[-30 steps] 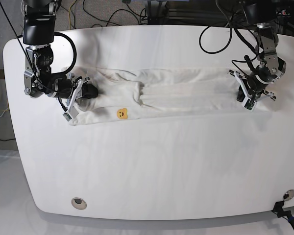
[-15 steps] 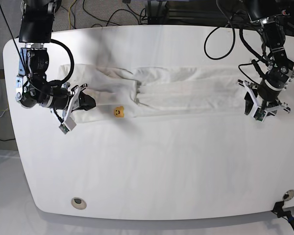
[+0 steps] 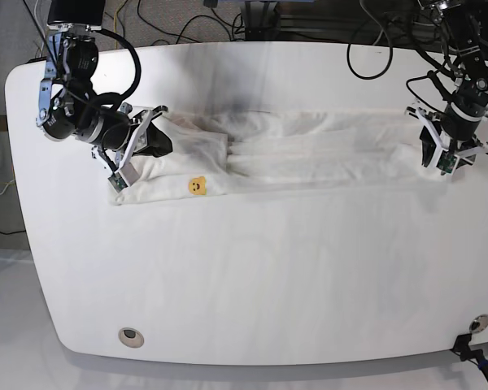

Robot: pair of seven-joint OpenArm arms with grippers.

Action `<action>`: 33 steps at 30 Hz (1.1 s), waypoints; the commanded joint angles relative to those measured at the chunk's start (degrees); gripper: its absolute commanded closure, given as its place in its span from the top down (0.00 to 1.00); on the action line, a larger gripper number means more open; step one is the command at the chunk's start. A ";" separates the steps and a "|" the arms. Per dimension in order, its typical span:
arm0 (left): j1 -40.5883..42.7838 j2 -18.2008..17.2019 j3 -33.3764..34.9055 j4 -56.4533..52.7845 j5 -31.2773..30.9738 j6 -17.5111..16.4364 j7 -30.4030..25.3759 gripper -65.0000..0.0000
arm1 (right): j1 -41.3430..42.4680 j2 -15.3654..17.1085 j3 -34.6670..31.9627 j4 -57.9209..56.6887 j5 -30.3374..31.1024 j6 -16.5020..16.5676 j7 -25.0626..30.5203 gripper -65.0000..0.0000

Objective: Fold the T-shirt properly
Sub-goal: 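Release the left gripper and move it to the strip's end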

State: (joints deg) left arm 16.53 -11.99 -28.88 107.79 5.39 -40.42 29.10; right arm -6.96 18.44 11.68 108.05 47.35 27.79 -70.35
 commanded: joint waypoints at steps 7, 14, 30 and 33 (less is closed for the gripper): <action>1.27 -0.71 -2.63 1.36 -1.92 0.42 -2.95 0.32 | -1.17 -4.15 0.14 5.66 -11.53 0.38 6.04 0.00; 1.27 -0.89 -6.76 1.09 -1.83 0.42 -2.86 0.33 | 0.85 -4.06 0.14 4.79 -13.99 0.74 6.92 0.00; 0.30 0.25 -20.39 -1.11 -5.17 0.42 2.68 0.60 | 4.54 -3.62 0.05 -9.37 -14.17 0.74 12.54 0.00; 0.12 -0.63 -20.30 -1.81 -6.57 0.42 6.99 0.71 | 4.90 -3.27 -0.03 -13.85 -14.25 0.74 14.74 0.00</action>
State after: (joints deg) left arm 16.93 -11.00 -48.77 105.82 0.16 -40.38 33.85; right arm -2.94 14.13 11.53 94.94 32.36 28.34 -57.52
